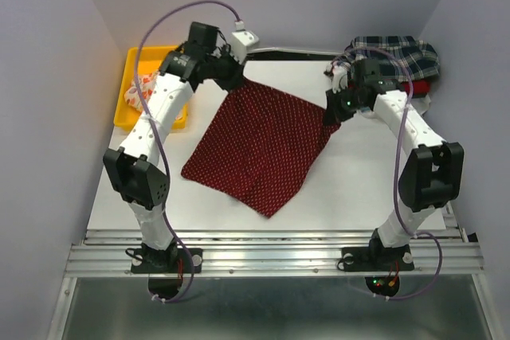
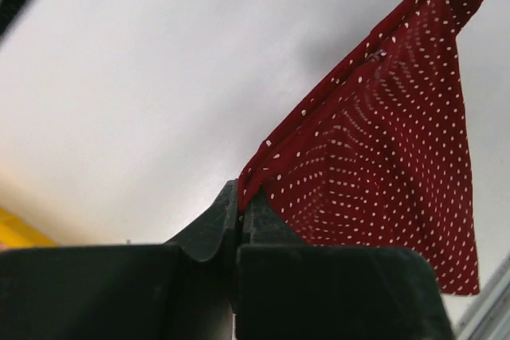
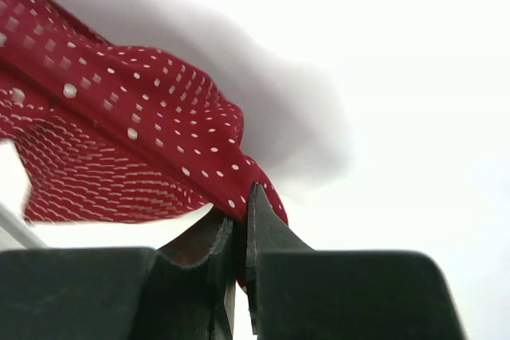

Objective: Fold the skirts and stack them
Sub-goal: Flatten the skirt out

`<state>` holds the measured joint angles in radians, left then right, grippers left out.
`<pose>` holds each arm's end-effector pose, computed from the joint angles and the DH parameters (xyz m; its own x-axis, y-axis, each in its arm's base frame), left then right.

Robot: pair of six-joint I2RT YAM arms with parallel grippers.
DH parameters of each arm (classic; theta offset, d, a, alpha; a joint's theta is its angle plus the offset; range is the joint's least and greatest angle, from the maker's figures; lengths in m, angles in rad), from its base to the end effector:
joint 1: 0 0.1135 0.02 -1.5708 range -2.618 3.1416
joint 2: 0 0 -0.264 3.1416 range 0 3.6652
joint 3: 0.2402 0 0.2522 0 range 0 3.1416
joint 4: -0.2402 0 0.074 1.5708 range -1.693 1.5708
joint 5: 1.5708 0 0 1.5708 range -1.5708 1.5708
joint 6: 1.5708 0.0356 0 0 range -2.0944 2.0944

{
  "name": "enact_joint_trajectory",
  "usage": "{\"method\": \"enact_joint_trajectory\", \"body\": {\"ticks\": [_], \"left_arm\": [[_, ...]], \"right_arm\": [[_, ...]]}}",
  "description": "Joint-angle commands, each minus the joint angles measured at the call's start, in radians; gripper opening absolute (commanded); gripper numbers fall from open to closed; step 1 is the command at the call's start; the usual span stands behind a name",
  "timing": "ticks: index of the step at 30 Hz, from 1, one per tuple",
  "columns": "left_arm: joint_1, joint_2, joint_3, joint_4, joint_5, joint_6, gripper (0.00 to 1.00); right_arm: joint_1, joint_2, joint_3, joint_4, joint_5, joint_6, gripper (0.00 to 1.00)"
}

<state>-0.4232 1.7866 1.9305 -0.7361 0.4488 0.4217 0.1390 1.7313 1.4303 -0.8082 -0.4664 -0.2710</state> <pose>0.3569 -0.1777 0.4067 -0.1785 0.4849 -0.8562 0.8454 0.5208 0.1186 0.3553 0.0659 0.2641 -0.7681 -0.3489 -0.5369 -0.5477 0.7924 0.2687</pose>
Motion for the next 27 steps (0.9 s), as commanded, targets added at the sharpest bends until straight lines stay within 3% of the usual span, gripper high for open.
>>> {"method": "enact_joint_trajectory", "body": {"ticks": [1, 4, 7, 13, 18, 23, 27], "left_arm": [[0.136, -0.027, 0.264, -0.022, 0.037, 0.026, 0.00], [0.159, -0.050, 0.276, -0.016, 0.039, 0.046, 0.00], [0.159, -0.133, 0.160, 0.043, 0.033, 0.071, 0.00], [0.159, -0.352, -0.122, 0.113, 0.085, 0.103, 0.00], [0.159, -0.498, -0.305, 0.193, 0.120, 0.055, 0.00], [0.159, -0.535, -0.392, 0.228, 0.064, 0.009, 0.00], [0.159, -0.428, -0.358, 0.236, 0.002, -0.001, 0.00]], "right_arm": [[-0.004, -0.098, 0.247, -0.009, 0.262, -0.127, 0.01], [-0.004, -0.116, 0.370, -0.020, 0.316, -0.198, 0.01], [-0.004, -0.130, 0.429, -0.054, 0.336, -0.275, 0.01], [-0.004, -0.237, 0.323, -0.091, 0.370, -0.392, 0.01], [-0.004, -0.286, 0.332, -0.146, 0.347, -0.442, 0.01], [-0.004, -0.270, 0.329, -0.091, 0.406, -0.464, 0.01], [-0.004, -0.184, 0.363, -0.005, 0.452, -0.436, 0.01]]}}
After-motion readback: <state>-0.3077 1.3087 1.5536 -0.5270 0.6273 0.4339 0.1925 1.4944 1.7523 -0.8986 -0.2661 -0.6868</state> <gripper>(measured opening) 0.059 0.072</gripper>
